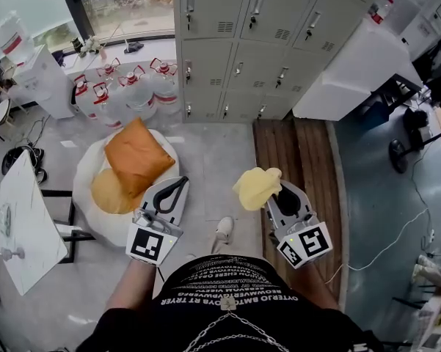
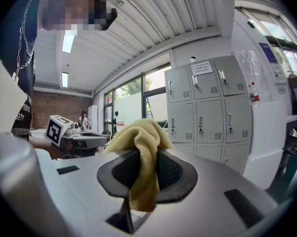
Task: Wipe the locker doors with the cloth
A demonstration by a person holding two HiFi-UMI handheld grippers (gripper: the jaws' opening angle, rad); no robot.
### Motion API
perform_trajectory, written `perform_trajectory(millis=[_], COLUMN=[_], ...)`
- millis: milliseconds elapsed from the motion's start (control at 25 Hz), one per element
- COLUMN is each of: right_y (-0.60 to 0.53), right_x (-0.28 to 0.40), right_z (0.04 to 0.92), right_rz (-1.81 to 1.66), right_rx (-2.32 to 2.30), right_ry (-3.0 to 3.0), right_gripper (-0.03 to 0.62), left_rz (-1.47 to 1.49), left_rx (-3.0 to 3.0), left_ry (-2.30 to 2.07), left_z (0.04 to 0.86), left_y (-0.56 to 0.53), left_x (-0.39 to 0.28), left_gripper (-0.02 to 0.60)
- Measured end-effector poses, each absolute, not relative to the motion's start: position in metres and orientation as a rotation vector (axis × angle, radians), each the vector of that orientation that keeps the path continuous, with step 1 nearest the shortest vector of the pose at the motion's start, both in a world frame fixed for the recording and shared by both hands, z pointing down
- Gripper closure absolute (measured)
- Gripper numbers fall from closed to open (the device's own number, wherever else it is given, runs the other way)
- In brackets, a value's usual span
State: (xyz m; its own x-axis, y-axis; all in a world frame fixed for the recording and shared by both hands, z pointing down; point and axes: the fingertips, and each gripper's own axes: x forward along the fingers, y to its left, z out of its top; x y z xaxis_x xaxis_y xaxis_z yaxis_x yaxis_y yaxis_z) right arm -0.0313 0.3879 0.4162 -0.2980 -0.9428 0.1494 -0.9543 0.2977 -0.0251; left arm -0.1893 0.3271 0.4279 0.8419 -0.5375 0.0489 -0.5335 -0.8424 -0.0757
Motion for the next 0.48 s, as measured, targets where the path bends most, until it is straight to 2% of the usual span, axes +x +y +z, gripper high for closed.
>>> perform_trajectory(millis=[480], right_y=[0.344], right_x=[0.010], right_z=[0.398], right_rz=[0.131], right_rx=[1.755], right_ry=[-2.508], right_gripper=[0.526], left_rz=[-0.091], left_rx=[-2.904], left_ry=[0.979], left_z=[0.402], left_y=[0.279], left_x=[-0.155], left_gripper=[0.578])
